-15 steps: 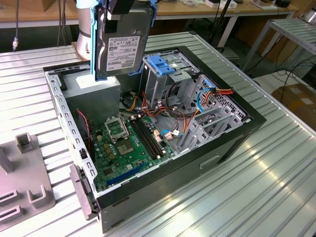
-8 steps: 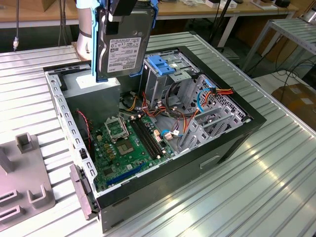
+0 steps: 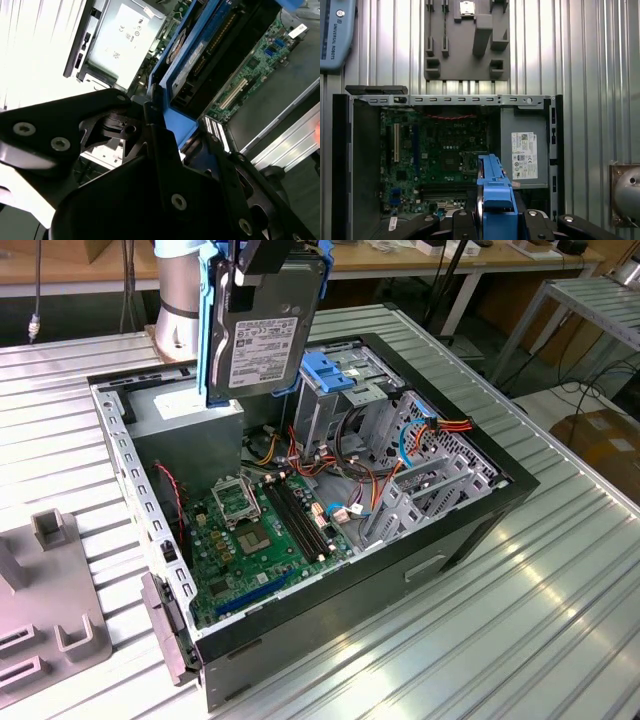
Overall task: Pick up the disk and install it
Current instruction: 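Insert the disk into the insertion slot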
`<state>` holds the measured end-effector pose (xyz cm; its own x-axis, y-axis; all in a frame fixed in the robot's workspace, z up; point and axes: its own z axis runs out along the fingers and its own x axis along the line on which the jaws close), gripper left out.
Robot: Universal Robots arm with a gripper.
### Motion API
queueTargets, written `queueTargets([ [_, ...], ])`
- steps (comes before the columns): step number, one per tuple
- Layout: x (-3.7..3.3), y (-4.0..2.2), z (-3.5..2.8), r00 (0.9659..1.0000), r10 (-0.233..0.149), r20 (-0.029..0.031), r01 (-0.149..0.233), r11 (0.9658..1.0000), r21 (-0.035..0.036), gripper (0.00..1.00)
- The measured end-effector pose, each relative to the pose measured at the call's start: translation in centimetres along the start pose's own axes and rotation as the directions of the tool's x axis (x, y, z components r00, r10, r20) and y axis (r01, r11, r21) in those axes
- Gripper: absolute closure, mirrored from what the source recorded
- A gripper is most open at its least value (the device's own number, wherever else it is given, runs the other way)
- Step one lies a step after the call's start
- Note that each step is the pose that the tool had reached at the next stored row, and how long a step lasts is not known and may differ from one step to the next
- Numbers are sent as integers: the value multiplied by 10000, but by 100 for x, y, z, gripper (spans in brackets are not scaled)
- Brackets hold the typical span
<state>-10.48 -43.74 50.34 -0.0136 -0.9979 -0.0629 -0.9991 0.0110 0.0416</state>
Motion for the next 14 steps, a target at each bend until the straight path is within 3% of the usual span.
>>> queueTargets([
  [6,99,-1,-5,10000,-74,-3,74,10000,-4,63],
  [14,157,-2,-9,9993,-386,-16,386,9993,-25,63],
])
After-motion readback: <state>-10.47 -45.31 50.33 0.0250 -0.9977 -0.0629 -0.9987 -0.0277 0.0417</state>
